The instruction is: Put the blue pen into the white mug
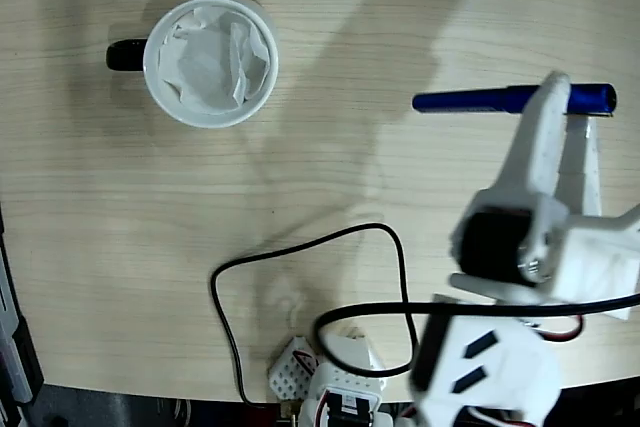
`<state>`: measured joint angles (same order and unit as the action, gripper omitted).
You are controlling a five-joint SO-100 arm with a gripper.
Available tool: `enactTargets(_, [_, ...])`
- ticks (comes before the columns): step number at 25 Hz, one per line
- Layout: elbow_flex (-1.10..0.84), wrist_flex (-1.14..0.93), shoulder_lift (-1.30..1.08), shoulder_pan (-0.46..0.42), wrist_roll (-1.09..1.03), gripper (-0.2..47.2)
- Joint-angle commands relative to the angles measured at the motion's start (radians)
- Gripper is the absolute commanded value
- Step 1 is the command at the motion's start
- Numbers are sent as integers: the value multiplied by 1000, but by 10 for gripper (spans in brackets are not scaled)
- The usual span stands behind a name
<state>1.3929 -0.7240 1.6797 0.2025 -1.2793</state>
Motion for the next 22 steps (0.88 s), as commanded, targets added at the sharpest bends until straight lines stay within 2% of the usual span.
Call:
enactTargets(1, [117, 150, 137, -35, -78, 1])
enactTargets(6, [330, 390, 247, -107, -178, 1])
enactTargets(12, [523, 574, 370, -225, -262, 1])
enactTargets(22, [810, 922, 479, -419, -310, 1])
